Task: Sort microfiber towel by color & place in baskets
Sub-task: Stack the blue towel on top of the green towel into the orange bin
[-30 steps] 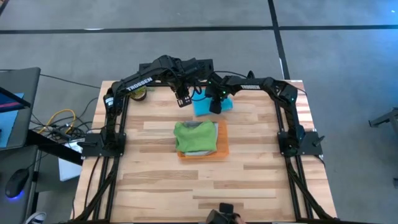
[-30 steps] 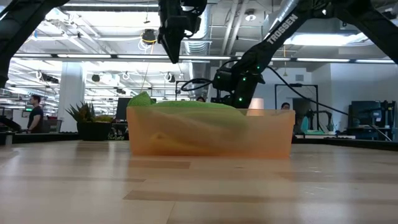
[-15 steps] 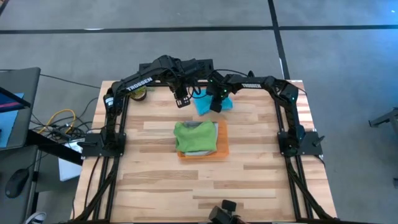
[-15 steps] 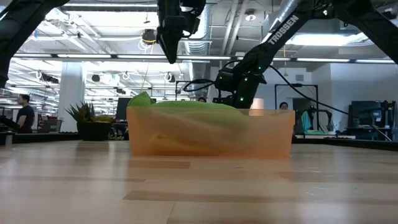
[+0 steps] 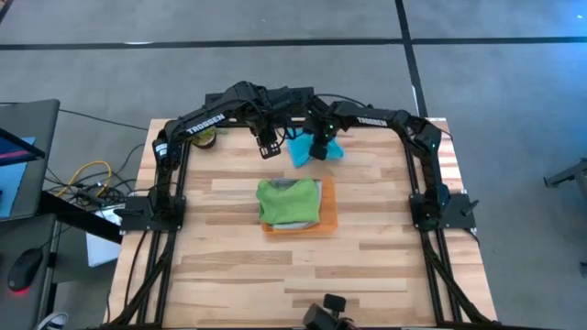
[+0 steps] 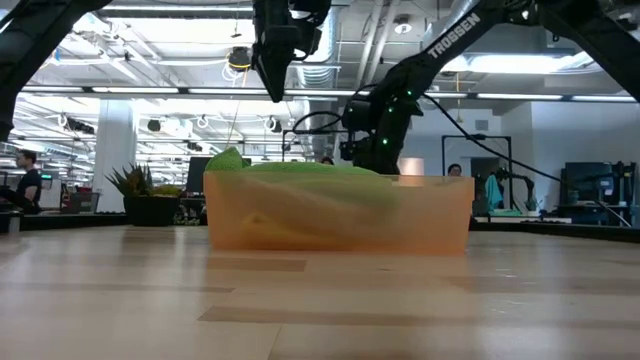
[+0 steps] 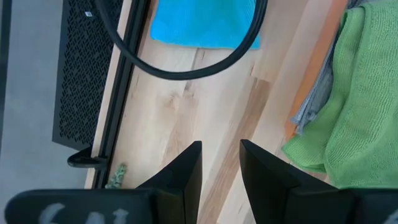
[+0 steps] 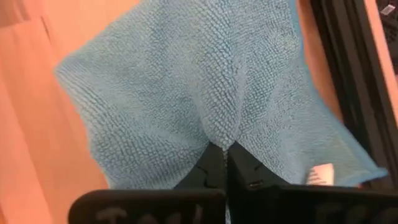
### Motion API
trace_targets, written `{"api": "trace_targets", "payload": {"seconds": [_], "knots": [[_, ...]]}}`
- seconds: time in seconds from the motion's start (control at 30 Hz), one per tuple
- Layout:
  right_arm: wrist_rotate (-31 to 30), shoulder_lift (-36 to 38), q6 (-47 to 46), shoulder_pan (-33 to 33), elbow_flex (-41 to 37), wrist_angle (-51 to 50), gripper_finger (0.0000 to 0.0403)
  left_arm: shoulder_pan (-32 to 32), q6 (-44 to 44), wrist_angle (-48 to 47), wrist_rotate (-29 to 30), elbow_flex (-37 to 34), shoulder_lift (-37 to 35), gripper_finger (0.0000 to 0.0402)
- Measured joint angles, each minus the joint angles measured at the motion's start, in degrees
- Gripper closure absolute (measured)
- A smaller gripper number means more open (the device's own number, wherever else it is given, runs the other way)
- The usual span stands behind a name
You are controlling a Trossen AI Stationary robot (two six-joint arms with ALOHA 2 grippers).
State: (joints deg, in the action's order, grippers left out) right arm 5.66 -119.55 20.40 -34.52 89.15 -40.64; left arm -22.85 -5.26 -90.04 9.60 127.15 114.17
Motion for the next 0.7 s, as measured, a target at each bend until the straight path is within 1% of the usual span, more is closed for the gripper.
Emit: {"api": "trace_targets", "payload": {"seconds": [0.1,0.2,0.47,0.7], "knots": [[-0.1,0.1,0.0,0.3,2.1,-2.0,0.0396,0.0,0.6,0.0,0.0,0.0,0.0,0.0302],[-1.5,0.2,0.0,0.7,3.7,-3.0,0.0396,0.0,0.7,0.0,0.0,0.0,0.0,0.0302],[-1.7,0.2,0.4,0.7,8.8,-6.9,0.0396,0.0,1.2,0.0,0.0,0.0,0.0,0.0302],[-1.7,0.2,-1.3,0.8,14.3,-13.3,0.0397,0.0,1.5,0.0,0.4,0.0,-1.7,0.0302]]}}
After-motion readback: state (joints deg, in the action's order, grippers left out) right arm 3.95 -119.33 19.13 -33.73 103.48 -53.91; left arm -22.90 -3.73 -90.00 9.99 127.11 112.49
